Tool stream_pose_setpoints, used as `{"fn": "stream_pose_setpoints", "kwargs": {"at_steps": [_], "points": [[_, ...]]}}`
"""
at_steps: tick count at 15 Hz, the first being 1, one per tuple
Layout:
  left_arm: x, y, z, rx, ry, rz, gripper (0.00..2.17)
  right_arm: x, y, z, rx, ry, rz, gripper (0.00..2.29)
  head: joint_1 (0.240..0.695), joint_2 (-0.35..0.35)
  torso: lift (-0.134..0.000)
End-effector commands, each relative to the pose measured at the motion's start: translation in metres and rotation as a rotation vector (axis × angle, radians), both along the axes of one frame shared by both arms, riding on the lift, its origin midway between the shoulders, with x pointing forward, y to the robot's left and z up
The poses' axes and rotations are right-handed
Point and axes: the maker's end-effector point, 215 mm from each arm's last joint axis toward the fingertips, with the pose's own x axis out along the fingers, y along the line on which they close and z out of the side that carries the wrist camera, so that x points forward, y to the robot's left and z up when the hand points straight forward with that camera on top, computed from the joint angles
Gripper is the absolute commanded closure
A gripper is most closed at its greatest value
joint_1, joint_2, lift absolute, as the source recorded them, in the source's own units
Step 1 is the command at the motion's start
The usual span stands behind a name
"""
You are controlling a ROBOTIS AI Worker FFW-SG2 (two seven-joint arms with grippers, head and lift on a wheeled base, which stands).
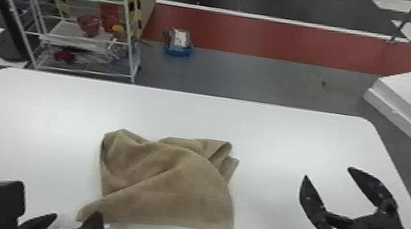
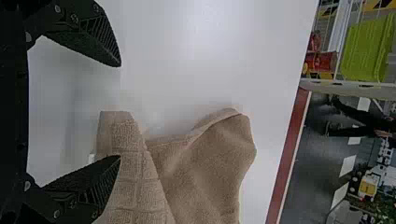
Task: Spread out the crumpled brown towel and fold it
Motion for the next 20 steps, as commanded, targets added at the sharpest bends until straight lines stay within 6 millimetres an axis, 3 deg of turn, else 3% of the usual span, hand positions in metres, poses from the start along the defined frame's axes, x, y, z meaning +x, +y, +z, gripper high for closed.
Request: {"fn": "stream_pose_setpoints", "kwargs": {"at_steps": [1,2,4,6,7,9,10,14,16,18,20], "points": [[0.006,0.007,-0.009,0.003,0.010,0.014,0.21,0.001,0.003,0.001,-0.001,-0.004,0.006,0.08,0.695,-0.010,-0.124],[0.006,0.010,-0.012,0.005,0.013,0.019,0.25,0.003,0.005,0.002,-0.002,-0.007,0.006,0.08,0.695,-0.005,-0.124],[0.010,0.011,-0.012,0.011,0.008,0.017,0.64,0.007,0.007,0.005,-0.006,-0.015,0.012,0.08,0.695,0.012,-0.124],[0.011,0.015,-0.010,0.024,0.004,0.025,1.49,0.009,0.007,0.005,-0.003,-0.017,0.009,0.08,0.695,0.019,-0.124],[0.013,0.017,-0.006,0.033,-0.008,0.035,1.69,0.009,0.006,0.005,-0.003,-0.017,0.008,0.08,0.695,0.023,-0.124],[0.022,0.022,0.006,0.049,-0.054,0.053,1.75,0.010,0.005,0.002,-0.003,-0.012,0.005,0.08,0.695,0.030,-0.124],[0.025,0.025,0.010,0.055,-0.071,0.064,1.89,0.011,0.006,0.003,-0.004,-0.014,0.004,0.08,0.695,0.031,-0.124],[0.033,0.043,0.037,0.084,-0.125,0.093,1.89,0.012,0.016,0.001,0.003,0.009,0.018,0.08,0.695,0.049,-0.124],[0.023,0.044,0.031,0.080,-0.074,0.097,1.54,0.014,0.021,-0.001,-0.003,0.017,0.025,0.08,0.695,0.069,-0.124],[0.022,0.039,0.027,0.044,-0.062,0.094,0.68,0.016,0.023,-0.002,-0.007,0.022,0.029,0.08,0.695,0.087,-0.124],[0.022,0.038,0.024,0.041,-0.059,0.089,0.68,0.017,0.026,-0.004,-0.007,0.034,0.031,0.08,0.695,0.087,-0.124]]}}
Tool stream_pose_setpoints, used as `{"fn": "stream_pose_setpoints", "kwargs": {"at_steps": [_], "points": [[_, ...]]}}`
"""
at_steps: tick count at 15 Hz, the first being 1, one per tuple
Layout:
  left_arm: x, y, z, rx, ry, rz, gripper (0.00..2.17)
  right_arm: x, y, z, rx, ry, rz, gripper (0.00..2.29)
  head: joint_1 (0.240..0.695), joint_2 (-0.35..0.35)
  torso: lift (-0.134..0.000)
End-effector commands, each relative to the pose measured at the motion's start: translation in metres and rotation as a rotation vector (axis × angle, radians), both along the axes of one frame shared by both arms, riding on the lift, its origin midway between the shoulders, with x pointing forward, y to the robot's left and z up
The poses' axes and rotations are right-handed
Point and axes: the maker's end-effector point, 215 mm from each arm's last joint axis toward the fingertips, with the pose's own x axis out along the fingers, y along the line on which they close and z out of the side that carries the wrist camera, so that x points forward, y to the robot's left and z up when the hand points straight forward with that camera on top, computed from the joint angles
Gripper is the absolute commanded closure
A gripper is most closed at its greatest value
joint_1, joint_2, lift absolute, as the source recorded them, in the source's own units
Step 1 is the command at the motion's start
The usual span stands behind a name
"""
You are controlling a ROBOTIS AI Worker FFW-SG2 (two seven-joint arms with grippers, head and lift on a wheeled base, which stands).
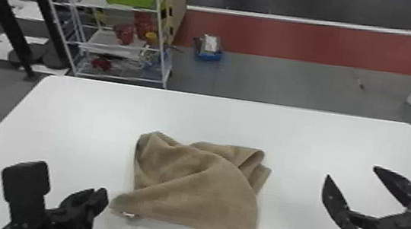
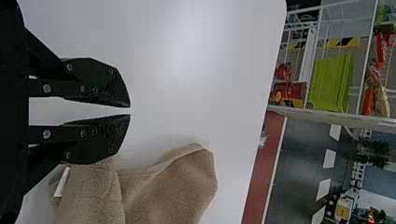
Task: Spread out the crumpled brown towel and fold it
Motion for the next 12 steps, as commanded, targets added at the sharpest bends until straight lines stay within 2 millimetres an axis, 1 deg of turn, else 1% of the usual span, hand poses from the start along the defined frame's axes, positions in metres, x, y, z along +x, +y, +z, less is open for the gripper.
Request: {"fn": "stream_pose_setpoints", "kwargs": {"at_steps": [1,3,5,7,8,12], "points": [[0.000,-0.003,-0.004,-0.014,0.005,-0.010,0.68,0.002,0.001,0.000,-0.002,0.009,0.001,0.08,0.695,0.086,-0.124],[0.001,-0.013,-0.010,-0.039,0.006,-0.039,0.68,0.002,0.003,0.002,-0.002,0.005,0.004,0.08,0.695,0.080,-0.124],[0.003,-0.016,-0.014,-0.046,0.004,-0.049,0.68,0.001,0.007,0.004,0.002,0.006,0.010,0.08,0.695,0.074,-0.124],[0.007,-0.015,-0.013,-0.043,-0.022,-0.059,0.69,0.000,0.008,0.009,0.001,0.001,0.010,0.08,0.695,0.073,-0.124],[0.006,-0.018,-0.015,-0.050,-0.021,-0.071,0.69,0.000,0.008,0.005,0.005,0.017,0.010,0.08,0.695,0.072,-0.124],[-0.001,-0.031,-0.020,-0.052,-0.007,-0.106,0.69,-0.001,0.012,0.003,0.022,0.029,0.016,0.08,0.695,0.066,-0.124]]}}
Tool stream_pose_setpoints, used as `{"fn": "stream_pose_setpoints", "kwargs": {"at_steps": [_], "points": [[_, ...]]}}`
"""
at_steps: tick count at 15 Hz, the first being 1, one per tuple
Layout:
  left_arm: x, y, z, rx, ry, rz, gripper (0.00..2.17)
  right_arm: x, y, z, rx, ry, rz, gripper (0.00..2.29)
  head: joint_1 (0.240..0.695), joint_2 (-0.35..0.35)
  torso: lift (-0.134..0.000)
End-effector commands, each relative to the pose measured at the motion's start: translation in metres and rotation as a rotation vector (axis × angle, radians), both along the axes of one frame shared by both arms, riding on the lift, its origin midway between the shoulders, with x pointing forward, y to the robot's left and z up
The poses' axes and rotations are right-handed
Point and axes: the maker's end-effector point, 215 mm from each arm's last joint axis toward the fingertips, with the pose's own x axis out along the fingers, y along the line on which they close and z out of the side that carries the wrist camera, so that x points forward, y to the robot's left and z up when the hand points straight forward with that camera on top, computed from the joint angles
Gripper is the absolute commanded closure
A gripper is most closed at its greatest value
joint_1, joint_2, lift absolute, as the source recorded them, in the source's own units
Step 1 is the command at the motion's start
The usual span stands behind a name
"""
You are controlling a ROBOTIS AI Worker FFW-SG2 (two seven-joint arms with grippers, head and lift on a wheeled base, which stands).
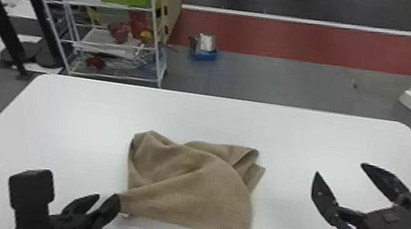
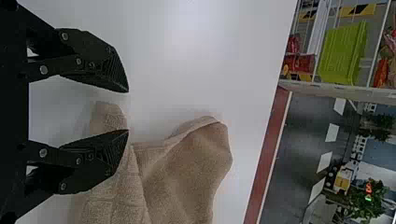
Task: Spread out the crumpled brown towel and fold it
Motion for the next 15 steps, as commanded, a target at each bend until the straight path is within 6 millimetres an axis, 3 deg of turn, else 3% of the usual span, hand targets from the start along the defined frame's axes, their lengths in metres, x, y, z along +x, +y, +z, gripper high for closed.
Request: {"fn": "stream_pose_setpoints", "kwargs": {"at_steps": [1,5,10,15], "points": [[-0.004,-0.007,-0.004,0.006,0.010,-0.013,0.69,0.000,0.001,-0.002,0.011,0.013,-0.001,0.08,0.695,0.064,-0.124],[-0.003,-0.017,-0.002,0.012,0.008,-0.032,0.69,-0.005,-0.019,-0.025,-0.007,0.062,-0.024,0.08,0.695,0.044,-0.124],[0.004,-0.013,0.003,0.032,-0.035,-0.020,0.69,-0.018,-0.040,-0.019,0.029,-0.015,-0.039,0.08,0.695,-0.007,-0.124],[0.004,-0.006,-0.007,0.061,-0.039,-0.015,0.60,-0.020,-0.038,-0.016,0.075,-0.017,-0.021,0.08,0.695,-0.009,-0.124]]}}
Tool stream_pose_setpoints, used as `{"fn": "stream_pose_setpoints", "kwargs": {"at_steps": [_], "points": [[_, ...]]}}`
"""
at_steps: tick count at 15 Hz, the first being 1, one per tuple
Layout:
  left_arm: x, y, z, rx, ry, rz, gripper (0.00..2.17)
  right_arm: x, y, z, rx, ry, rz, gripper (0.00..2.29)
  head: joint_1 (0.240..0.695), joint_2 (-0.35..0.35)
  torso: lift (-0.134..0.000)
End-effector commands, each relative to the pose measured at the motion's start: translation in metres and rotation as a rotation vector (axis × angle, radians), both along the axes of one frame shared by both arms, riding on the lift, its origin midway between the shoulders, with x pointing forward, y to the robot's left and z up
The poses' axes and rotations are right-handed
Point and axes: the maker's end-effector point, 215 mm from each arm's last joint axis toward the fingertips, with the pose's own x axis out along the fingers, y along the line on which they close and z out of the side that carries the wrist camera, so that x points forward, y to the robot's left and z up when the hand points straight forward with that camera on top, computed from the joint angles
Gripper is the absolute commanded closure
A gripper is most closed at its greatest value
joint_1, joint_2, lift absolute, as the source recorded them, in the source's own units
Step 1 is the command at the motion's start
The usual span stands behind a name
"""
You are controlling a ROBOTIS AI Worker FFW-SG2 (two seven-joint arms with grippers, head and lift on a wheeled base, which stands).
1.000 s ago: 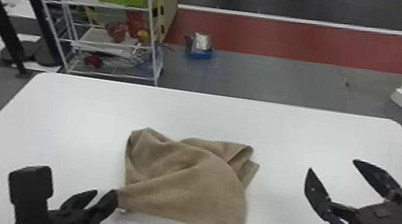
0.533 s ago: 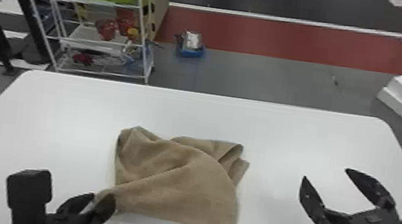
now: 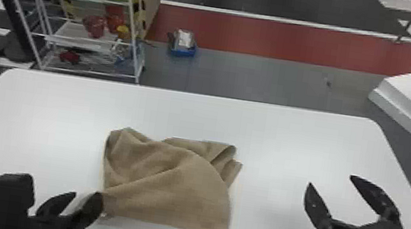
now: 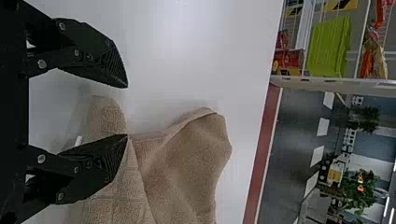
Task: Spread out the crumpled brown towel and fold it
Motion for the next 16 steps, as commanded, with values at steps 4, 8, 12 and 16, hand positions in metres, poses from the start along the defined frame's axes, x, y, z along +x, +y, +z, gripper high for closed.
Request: {"fn": "stream_pose_setpoints", "kwargs": {"at_steps": [4,8,12,16], "points": [[-0.001,-0.007,-0.014,0.071,-0.003,-0.018,1.07,0.001,-0.002,0.010,0.047,-0.020,0.009,0.08,0.695,-0.003,-0.124],[0.001,-0.012,-0.002,0.091,-0.036,-0.026,1.75,0.002,-0.006,0.015,0.065,-0.029,0.007,0.08,0.695,-0.018,-0.124],[0.006,-0.006,0.027,0.100,-0.120,-0.006,1.84,0.001,-0.013,0.017,0.094,-0.031,-0.001,0.08,0.695,-0.028,-0.124],[0.011,0.007,0.068,0.112,-0.210,0.017,1.88,0.003,-0.008,0.027,0.113,-0.035,0.011,0.08,0.695,-0.028,-0.124]]}}
